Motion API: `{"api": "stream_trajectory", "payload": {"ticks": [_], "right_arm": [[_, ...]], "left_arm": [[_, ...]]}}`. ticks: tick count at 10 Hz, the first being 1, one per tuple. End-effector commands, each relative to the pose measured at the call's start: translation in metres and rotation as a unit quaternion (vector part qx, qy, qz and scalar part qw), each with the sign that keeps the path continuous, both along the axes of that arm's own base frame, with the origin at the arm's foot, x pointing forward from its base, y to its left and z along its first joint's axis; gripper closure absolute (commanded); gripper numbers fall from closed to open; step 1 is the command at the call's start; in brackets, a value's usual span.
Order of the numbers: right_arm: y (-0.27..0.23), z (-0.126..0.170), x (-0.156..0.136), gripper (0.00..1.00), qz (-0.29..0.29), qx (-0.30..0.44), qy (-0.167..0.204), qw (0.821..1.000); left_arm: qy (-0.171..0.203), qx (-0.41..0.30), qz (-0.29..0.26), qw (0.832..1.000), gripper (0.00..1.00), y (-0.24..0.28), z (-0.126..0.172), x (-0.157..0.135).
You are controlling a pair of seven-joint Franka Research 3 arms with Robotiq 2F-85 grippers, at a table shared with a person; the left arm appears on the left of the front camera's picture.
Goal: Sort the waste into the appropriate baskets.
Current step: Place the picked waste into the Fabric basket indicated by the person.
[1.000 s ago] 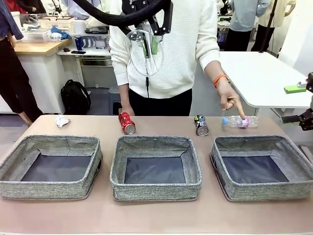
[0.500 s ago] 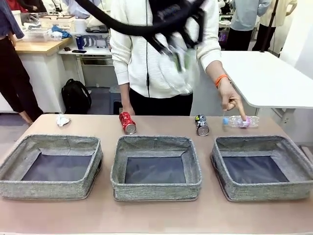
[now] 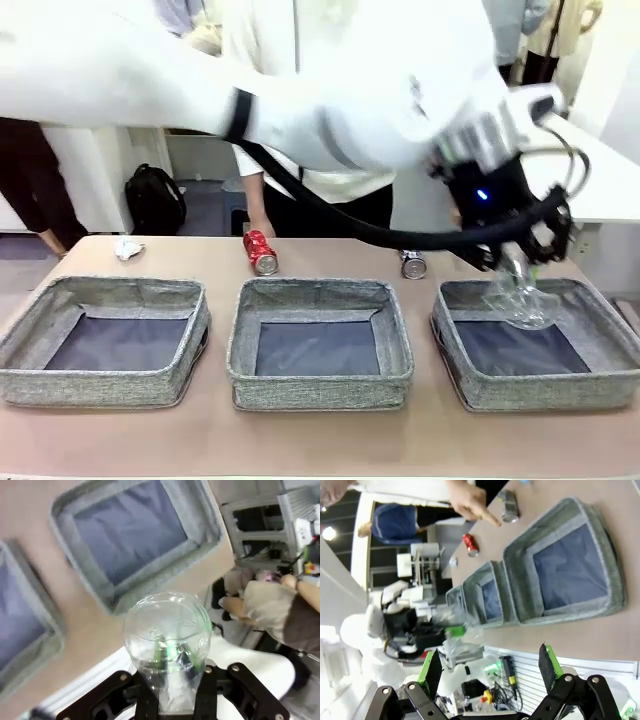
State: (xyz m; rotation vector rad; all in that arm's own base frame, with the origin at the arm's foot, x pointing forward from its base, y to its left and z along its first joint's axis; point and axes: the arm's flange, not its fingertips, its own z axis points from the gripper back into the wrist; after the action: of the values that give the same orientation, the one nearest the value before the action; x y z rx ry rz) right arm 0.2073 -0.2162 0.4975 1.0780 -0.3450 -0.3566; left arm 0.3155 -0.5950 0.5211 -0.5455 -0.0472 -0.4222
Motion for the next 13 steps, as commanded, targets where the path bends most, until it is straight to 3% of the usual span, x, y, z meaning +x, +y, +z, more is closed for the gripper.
{"api": "stream_trajectory", "payload": {"ticks": [1,2,4,5,8,9,10,11,13], "right_arm": [[0.009,0.001,0.009,0.00,0.011,0.008,0.000,1.000],[0.009,0.001,0.009,0.00,0.011,0.008,0.000,1.000],[0.009,0.001,0.009,0.00,0.011,0.008,0.000,1.000],[0.009,0.001,0.009,0.00,0.011,0.008,0.000,1.000],[0.009,0.001,0.009,0.00,0.011,0.008,0.000,1.000],[0.009,0.001,0.009,0.00,0.011,0.008,0.000,1.000],[0.009,0.001,0.009,0.00,0.011,0.008,0.000,1.000],[0.009,0.001,0.009,0.00,0.011,0.008,0.000,1.000],[0.009,0.001,0.009,0.00,0.011,0.008,0.000,1.000]], "left_arm": [[-0.001,0.016,0.012,1.000,0.85,-0.052,0.008,0.056],[-0.001,0.037,0.020,0.999,0.85,-0.070,-0.004,0.075],[0.045,0.013,0.019,0.999,0.85,-0.086,-0.024,0.092],[0.034,0.034,0.023,0.999,0.85,-0.088,-0.032,0.095],[0.048,0.037,0.021,0.998,0.85,-0.087,-0.037,0.097],[0.049,0.043,0.013,0.998,0.32,-0.087,-0.039,0.096],[0.051,0.040,0.013,0.998,0.28,-0.085,-0.039,0.097],[0.049,0.040,0.013,0.998,0.00,-0.084,-0.039,0.096],[0.048,0.040,0.011,0.998,0.00,-0.082,-0.039,0.096]]}}
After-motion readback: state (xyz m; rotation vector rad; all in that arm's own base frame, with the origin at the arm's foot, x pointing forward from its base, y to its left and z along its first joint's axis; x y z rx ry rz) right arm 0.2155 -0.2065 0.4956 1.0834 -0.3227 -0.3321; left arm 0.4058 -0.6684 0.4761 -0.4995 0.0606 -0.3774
